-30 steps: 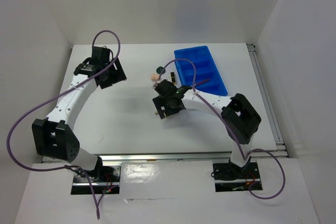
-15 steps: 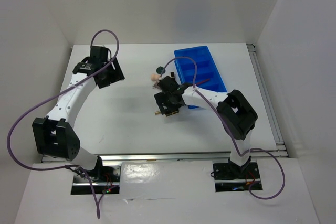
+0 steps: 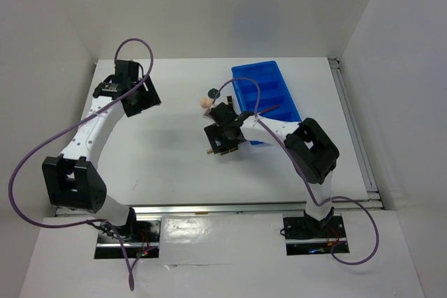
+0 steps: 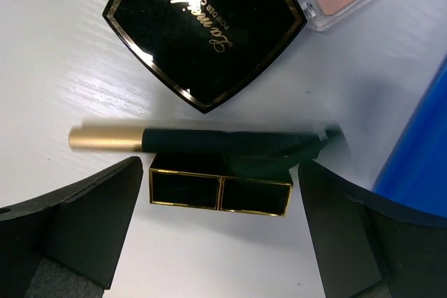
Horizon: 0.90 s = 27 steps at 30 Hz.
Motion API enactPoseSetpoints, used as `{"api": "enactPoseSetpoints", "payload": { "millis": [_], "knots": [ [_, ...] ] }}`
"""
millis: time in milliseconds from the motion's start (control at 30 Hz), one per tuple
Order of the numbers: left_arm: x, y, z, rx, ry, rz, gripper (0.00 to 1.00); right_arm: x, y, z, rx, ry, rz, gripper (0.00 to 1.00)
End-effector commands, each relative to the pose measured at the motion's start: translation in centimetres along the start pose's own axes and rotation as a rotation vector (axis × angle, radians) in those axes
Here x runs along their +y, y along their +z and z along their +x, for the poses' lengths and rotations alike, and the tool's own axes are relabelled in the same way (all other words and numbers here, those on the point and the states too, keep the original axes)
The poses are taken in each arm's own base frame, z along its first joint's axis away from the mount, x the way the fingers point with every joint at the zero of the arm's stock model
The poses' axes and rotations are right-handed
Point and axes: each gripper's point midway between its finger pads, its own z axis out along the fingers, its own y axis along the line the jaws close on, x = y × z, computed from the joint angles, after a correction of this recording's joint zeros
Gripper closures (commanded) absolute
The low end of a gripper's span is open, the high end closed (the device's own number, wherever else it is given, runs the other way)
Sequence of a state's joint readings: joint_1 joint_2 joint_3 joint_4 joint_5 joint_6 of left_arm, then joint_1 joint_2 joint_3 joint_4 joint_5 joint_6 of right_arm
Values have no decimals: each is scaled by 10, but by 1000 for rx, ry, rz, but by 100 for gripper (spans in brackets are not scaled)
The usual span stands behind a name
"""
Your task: Organize the makeup
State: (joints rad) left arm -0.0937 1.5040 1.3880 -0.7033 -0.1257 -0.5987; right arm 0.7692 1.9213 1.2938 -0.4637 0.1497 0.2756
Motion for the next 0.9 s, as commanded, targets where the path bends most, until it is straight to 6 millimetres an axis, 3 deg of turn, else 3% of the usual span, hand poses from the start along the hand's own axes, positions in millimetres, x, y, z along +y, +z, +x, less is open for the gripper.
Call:
{"api": "enactPoseSetpoints", "payload": {
  "millis": [0,333,867],
  "knots": [
    [-3,-5,-12,-30,16,15,18,-4,7,3,3,25,23,0],
    [1,-6,-12,-30,9,9,18,-13,7,5,4,49,77,2],
    [6,-4,-11,-25,3,-1,18,0,1,11,7,21,96,9]
  ]
}}
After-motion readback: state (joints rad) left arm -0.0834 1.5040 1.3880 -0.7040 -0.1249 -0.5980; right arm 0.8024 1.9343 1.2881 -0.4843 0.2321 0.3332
